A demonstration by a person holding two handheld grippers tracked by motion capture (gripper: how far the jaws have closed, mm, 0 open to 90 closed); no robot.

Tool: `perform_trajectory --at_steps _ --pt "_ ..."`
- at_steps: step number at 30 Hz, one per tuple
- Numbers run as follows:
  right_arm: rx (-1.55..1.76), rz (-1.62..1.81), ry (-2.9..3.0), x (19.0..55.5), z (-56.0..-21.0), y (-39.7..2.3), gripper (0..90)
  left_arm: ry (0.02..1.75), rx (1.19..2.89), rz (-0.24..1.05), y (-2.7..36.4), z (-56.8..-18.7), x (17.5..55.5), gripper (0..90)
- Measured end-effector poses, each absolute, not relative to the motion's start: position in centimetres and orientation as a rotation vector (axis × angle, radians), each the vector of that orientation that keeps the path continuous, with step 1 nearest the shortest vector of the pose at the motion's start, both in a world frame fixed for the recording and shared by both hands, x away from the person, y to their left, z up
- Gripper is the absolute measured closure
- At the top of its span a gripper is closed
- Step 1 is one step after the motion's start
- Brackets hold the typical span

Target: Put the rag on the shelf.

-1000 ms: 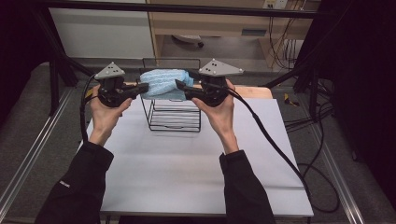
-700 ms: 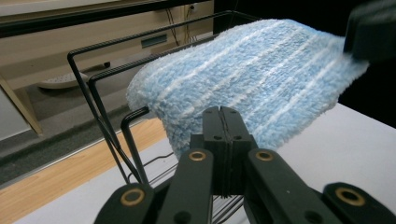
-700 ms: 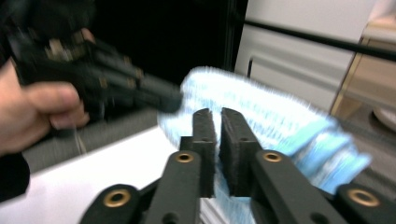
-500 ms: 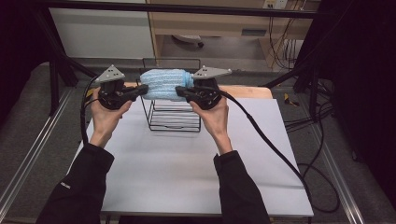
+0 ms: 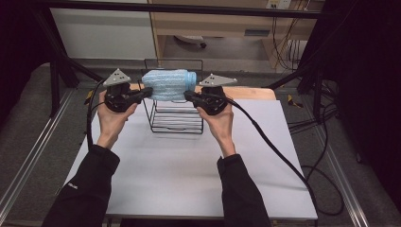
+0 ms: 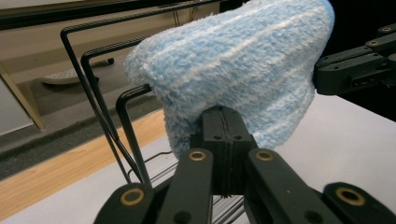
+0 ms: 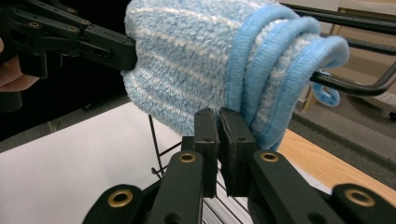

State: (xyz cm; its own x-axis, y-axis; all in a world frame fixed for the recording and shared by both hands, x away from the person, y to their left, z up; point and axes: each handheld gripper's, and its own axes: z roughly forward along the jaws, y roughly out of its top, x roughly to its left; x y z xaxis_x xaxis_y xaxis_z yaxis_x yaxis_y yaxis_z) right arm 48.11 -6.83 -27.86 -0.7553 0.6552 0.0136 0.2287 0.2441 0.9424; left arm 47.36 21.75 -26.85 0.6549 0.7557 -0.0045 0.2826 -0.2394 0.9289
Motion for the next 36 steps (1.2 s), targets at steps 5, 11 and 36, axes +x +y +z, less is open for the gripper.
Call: perform_trajectory --at_steps 5,11,36 --pt "0.817 1.523 2.127 48.2 -27.9 -6.8 82.4 0.829 1.804 0.559 21.8 -27.0 47.3 89.6" --pt "0.778 1.538 2.129 47.3 -27.2 -7.1 74.6 0.826 1.785 0.557 22.4 -26.5 46.3 82.8" --pt "0.818 1.57 2.124 44.1 -23.8 -9.7 22.9 0.846 1.819 0.557 25.1 -26.5 42.9 39.8"
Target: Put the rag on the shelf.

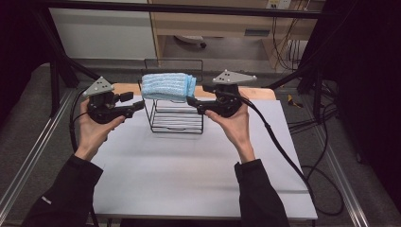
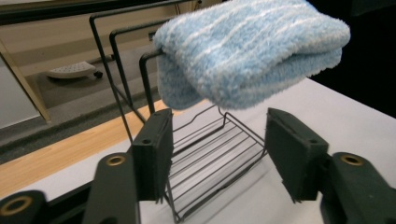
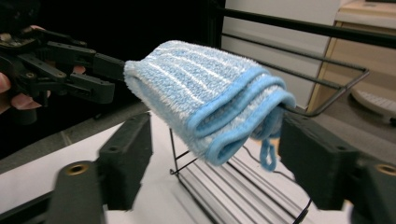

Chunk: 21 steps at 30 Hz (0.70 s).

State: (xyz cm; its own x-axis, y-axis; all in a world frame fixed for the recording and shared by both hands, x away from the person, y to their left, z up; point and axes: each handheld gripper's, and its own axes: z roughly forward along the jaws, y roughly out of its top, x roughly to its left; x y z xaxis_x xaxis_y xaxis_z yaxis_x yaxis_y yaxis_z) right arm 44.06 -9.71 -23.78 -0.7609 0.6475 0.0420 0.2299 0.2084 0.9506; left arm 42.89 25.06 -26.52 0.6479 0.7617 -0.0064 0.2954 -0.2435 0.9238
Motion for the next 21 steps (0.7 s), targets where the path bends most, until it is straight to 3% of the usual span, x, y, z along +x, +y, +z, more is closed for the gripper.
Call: perform_trajectory --at_steps 7,21 --pt "0.855 1.522 2.14 42.7 -25.4 -12.1 10.8 0.855 1.87 0.571 26.2 -28.2 41.7 30.7" --pt "1.048 1.479 2.154 40.2 -32.7 -19.4 2.3 0.912 1.919 0.501 26.9 -34.8 39.3 13.0"
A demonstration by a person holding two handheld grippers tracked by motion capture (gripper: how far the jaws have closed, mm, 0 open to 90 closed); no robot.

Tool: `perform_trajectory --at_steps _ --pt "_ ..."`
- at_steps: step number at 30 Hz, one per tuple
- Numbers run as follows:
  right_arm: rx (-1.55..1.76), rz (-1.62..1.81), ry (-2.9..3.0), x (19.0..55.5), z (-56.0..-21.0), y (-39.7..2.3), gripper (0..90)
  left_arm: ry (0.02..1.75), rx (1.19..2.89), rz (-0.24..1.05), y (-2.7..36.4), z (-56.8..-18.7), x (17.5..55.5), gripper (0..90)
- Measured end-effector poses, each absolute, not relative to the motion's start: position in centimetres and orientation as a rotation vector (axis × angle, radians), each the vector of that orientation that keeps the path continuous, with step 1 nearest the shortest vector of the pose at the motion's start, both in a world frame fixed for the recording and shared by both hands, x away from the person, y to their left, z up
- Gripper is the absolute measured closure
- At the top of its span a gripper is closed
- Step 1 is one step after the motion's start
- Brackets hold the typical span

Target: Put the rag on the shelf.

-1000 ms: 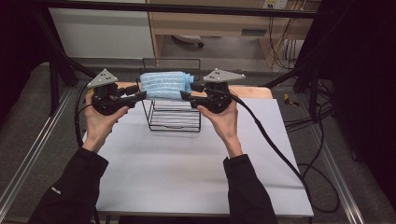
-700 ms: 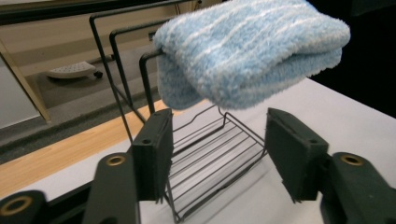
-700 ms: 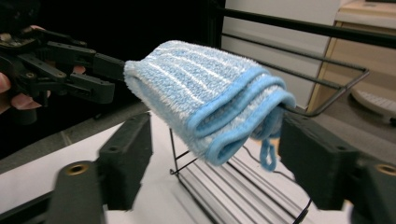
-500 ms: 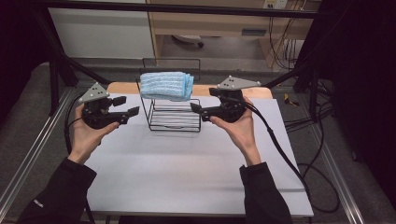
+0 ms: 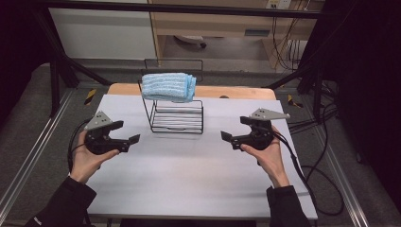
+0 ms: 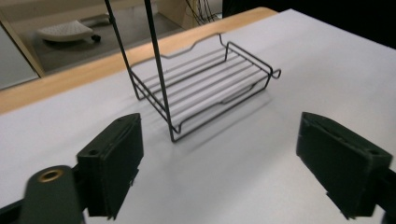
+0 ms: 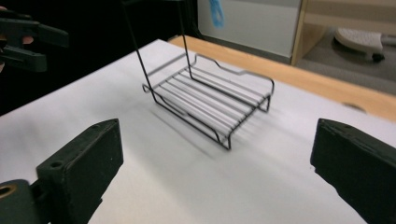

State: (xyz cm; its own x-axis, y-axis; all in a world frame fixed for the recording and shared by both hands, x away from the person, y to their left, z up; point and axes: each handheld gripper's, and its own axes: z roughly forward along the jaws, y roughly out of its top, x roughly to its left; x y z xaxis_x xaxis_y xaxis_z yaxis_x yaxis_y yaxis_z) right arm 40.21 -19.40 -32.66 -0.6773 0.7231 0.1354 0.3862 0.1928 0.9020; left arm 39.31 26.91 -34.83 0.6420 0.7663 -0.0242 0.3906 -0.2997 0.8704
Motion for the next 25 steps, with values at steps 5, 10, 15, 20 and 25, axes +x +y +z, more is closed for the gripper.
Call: perform_trajectory --at_steps 5,10,15,20,25 --pt "1.104 1.466 2.15 39.2 -35.4 -21.7 1.0 0.948 1.912 0.465 27.4 -37.7 38.9 11.3" --pt "1.126 1.459 2.176 38.0 -38.3 -23.9 0.7 0.968 1.912 0.434 28.1 -40.4 38.3 11.9" --pt "1.153 1.457 2.194 37.0 -41.1 -25.9 0.7 0.967 1.953 0.422 28.3 -42.3 37.7 12.5" --pt "1.172 1.414 2.23 36.2 -43.3 -26.9 0.8 0.963 1.979 0.429 28.2 -43.4 37.1 12.4" --pt "1.185 1.384 2.256 35.9 -44.0 -26.7 0.8 0.954 1.985 0.43 28.2 -43.8 36.9 12.5"
